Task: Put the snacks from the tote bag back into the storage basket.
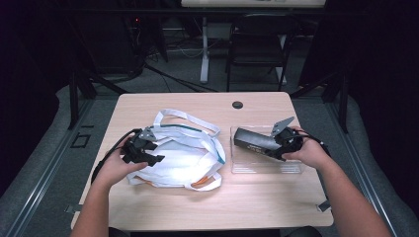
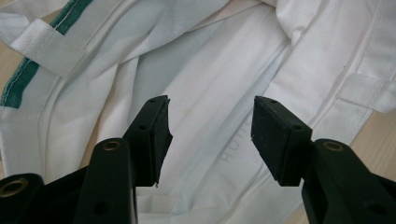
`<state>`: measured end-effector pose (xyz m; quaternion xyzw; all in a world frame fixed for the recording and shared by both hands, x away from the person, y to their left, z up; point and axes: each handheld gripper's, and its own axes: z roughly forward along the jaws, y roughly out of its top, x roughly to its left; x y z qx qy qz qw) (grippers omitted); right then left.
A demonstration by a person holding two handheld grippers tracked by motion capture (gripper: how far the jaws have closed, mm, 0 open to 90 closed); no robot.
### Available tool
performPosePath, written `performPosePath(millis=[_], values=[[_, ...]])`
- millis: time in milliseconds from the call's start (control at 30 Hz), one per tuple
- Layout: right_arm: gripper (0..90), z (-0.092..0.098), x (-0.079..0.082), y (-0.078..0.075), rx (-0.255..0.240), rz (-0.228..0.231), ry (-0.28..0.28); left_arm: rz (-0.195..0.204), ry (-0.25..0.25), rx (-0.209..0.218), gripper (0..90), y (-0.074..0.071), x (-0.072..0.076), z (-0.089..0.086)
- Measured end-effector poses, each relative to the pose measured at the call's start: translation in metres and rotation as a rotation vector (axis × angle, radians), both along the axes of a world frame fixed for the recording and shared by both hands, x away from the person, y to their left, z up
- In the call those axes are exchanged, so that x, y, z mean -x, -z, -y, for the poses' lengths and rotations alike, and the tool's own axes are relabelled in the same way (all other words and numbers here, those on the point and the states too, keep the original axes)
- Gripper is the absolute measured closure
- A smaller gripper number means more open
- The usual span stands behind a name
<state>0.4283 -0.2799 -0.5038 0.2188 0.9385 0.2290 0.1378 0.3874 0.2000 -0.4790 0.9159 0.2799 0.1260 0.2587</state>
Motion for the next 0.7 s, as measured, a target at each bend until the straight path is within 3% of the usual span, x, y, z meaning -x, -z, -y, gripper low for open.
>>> performPosePath(millis=[433,567,600,700], values=[[42.3,-0.006,-0.006,0.014,0.011,-0.017,-0.005,0.004,0.002,0.002,47.1,-0.001,0.0,0.0],[42.2,-0.009,-0.007,0.021,-0.021,-0.015,0.009,0.002,0.002,-0.001,47.1,0.0,0.0,0.0],[42.2,-0.009,-0.009,0.02,0.01,-0.017,-0.004,0.002,0.001,-0.002,47.1,0.0,0.0,0.0],[42.2,-0.008,-0.011,0.023,0.001,-0.025,0.0,0.002,0.003,-0.005,47.1,0.0,-0.001,0.0]])
